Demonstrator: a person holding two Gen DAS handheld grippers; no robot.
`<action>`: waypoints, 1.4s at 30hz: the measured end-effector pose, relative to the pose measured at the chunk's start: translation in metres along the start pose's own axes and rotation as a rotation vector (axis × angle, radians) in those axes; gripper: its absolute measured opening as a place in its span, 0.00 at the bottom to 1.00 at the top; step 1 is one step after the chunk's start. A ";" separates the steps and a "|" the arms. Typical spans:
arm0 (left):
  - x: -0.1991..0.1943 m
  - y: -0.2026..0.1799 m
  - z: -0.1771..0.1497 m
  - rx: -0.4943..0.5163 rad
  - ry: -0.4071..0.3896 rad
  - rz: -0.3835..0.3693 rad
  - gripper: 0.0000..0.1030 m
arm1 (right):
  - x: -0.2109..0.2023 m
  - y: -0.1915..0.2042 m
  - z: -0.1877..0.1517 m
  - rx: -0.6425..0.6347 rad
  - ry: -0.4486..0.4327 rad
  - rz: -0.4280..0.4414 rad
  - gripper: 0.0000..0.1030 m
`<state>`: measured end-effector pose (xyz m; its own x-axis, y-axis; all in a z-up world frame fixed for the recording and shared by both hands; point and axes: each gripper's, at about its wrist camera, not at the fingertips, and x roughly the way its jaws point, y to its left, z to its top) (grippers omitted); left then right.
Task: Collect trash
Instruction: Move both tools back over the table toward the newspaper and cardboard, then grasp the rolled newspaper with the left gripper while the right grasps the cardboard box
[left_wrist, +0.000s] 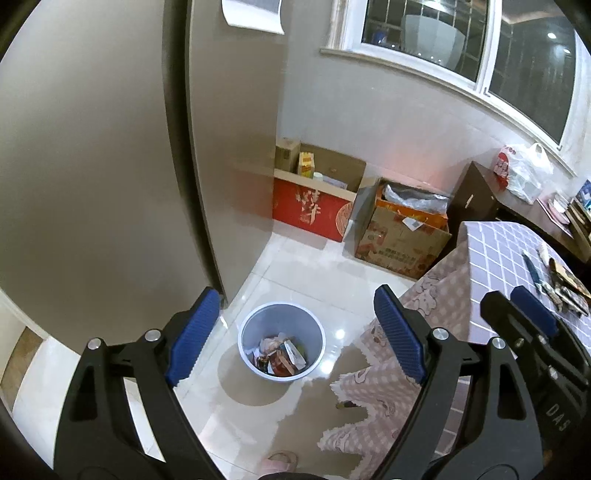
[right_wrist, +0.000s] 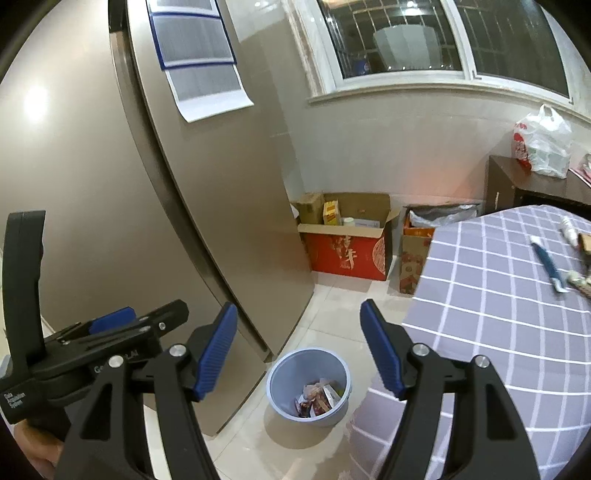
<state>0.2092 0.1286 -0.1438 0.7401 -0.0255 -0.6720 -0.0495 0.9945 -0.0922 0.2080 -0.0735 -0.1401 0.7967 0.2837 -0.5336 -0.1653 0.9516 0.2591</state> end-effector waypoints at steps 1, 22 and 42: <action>-0.008 -0.002 -0.001 0.002 -0.007 0.000 0.82 | -0.006 0.000 0.000 0.002 -0.006 -0.001 0.67; -0.042 -0.211 -0.037 0.253 0.034 -0.197 0.83 | -0.156 -0.207 -0.018 0.302 -0.110 -0.202 0.71; -0.019 -0.457 -0.102 0.882 -0.095 -0.321 0.83 | -0.199 -0.389 -0.037 0.415 -0.017 -0.470 0.75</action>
<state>0.1493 -0.3361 -0.1638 0.6835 -0.3418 -0.6450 0.6629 0.6605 0.3526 0.0927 -0.4960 -0.1648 0.7388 -0.1594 -0.6548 0.4423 0.8478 0.2927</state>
